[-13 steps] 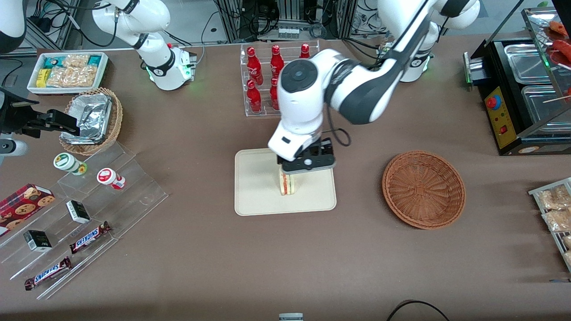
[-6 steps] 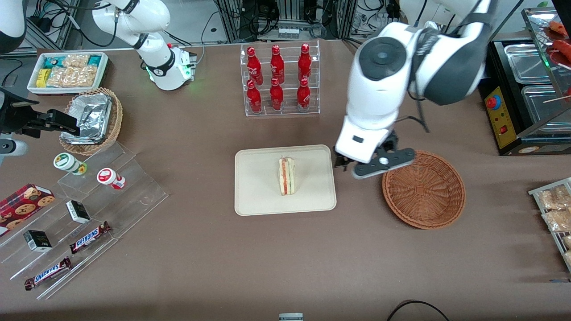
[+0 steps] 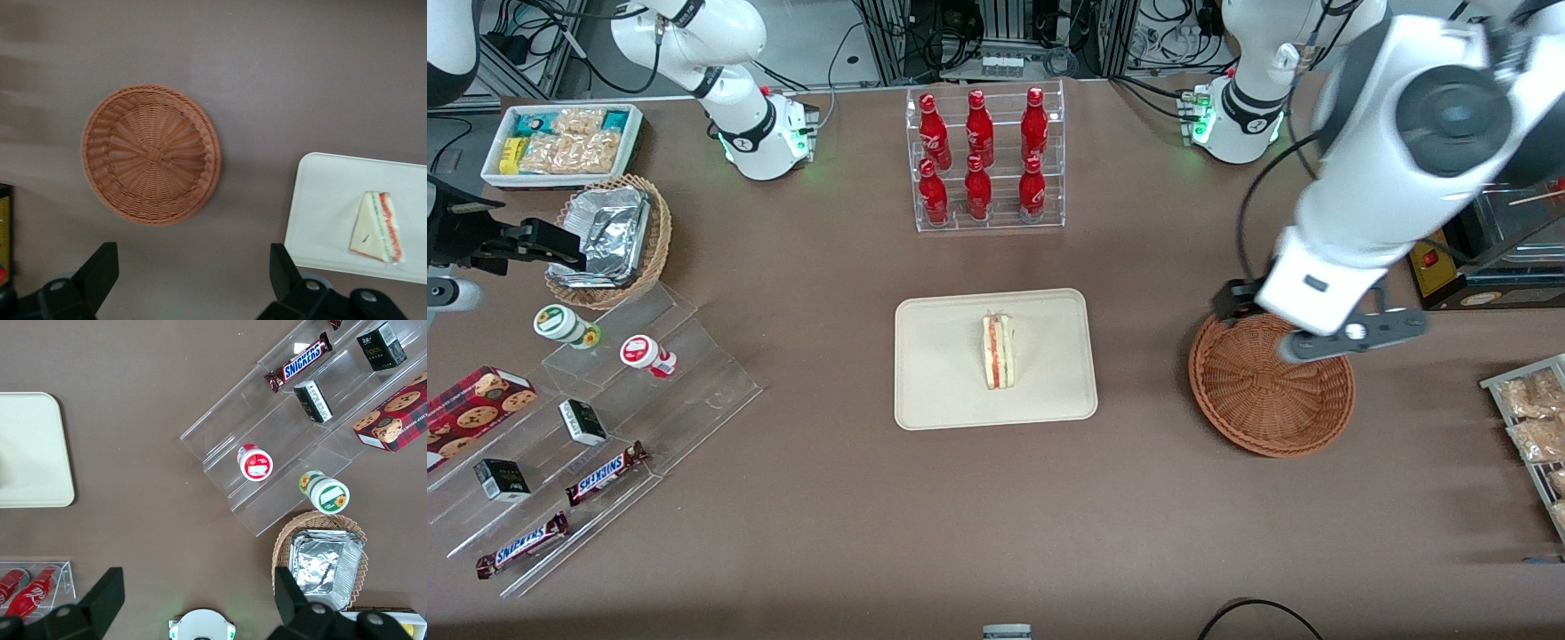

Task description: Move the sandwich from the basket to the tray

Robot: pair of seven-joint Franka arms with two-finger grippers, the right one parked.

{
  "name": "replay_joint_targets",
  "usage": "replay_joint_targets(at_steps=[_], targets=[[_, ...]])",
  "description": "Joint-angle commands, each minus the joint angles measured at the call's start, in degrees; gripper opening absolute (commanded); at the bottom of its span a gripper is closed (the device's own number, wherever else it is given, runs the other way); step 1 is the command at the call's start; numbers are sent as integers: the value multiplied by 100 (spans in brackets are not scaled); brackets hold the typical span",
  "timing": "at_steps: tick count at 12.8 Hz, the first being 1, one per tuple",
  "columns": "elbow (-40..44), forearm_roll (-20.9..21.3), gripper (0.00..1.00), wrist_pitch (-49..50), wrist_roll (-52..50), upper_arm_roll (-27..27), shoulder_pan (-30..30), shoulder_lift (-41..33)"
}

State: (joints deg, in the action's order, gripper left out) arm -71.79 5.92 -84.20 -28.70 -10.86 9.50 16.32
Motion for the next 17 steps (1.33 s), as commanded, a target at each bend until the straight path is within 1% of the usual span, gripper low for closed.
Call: replay_joint_targets(at_steps=[1, 4, 6, 7, 11, 13, 16, 17], targets=[[-194, -240, 100, 132, 504, -65, -429, -322], [-195, -266, 100, 352, 1014, -65, -755, -445], [-255, -486, 100, 370, 1216, -56, -940, -550], [-387, -504, 100, 370, 1330, -56, -1028, -647], [-949, -504, 100, 370, 1507, -48, -1055, -1200], [-1012, -513, 100, 448, 1769, -30, -1247, -1298], [-1012, -671, 100, 616, 2288, -21, -1546, -1403], [-1012, -714, 100, 694, 2507, 118, -1513, -1438]])
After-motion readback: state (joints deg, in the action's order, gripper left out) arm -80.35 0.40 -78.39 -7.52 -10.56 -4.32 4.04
